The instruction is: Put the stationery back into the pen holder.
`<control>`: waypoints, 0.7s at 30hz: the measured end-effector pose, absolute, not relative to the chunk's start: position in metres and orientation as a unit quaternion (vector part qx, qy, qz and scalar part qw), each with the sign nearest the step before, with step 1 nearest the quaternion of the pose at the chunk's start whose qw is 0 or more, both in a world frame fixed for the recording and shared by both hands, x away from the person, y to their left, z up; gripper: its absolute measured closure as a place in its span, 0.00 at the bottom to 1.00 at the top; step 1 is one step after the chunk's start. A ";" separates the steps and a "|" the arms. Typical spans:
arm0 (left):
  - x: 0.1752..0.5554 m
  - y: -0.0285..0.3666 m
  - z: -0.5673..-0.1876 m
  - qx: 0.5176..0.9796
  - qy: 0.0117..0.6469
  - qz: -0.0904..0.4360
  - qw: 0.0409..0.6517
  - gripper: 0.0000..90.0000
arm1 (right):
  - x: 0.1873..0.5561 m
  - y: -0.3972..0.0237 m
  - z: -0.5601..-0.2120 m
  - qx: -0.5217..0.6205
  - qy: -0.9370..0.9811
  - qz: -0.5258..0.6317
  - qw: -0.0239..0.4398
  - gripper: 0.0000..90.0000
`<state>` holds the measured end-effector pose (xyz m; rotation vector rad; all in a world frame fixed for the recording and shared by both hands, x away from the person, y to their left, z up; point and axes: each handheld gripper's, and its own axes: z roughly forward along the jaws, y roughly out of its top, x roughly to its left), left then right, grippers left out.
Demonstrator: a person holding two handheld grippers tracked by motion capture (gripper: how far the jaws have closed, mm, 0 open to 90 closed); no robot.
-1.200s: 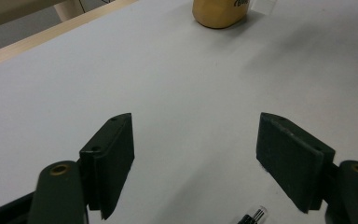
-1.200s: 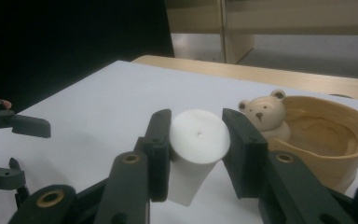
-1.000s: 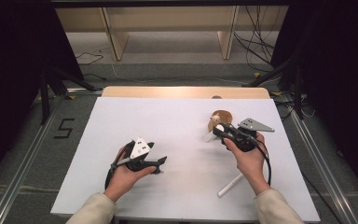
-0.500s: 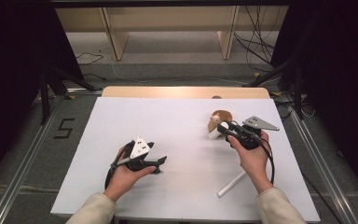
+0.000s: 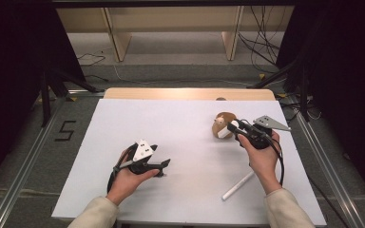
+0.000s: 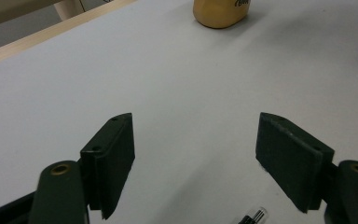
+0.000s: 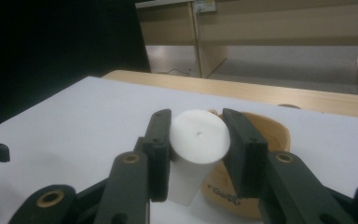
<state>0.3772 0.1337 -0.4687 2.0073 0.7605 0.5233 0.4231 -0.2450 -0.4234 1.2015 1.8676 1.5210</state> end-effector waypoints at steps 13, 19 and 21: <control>0.377 0.133 -0.469 0.812 0.306 0.211 0.450 0.31 | 0.426 -0.251 -0.419 0.443 0.667 0.552 0.233 0.72; 0.378 0.133 -0.469 0.811 0.306 0.212 0.451 0.31 | 0.428 -0.254 -0.417 0.444 0.663 0.554 0.237 0.72; 0.378 0.133 -0.469 0.811 0.307 0.211 0.451 0.31 | 0.428 -0.254 -0.416 0.444 0.662 0.554 0.238 0.72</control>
